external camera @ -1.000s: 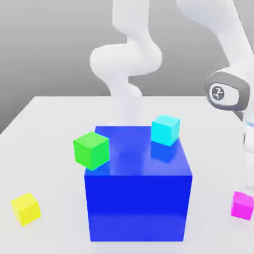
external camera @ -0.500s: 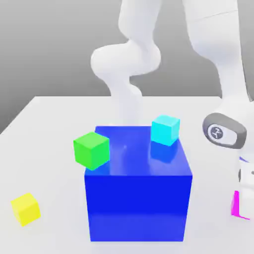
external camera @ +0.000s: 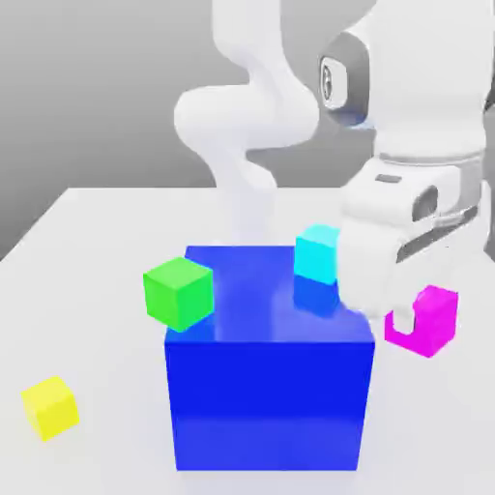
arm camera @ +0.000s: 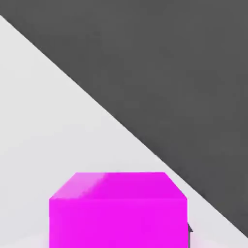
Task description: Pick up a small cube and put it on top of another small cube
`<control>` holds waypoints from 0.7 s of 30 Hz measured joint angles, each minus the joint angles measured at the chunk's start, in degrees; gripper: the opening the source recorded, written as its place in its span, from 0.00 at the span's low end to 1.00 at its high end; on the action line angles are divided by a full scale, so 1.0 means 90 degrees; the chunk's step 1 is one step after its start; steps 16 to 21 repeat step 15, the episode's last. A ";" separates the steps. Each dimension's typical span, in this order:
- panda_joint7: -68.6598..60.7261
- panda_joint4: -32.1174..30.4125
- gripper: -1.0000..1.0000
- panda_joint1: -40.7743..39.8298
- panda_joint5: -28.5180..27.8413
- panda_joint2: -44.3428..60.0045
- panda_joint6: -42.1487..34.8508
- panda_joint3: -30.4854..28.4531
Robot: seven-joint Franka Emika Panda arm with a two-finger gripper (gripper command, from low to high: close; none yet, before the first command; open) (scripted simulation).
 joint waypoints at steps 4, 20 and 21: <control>0.0068 -0.0179 0.00 -0.0675 -0.0300 -0.0893 -0.0986 -0.0566; 0.0203 -0.1114 1.00 -0.1450 -0.0871 -0.1238 -0.0845 -0.1008; 0.0203 -0.1114 1.00 -0.1450 -0.0871 -0.1238 -0.0845 -0.1008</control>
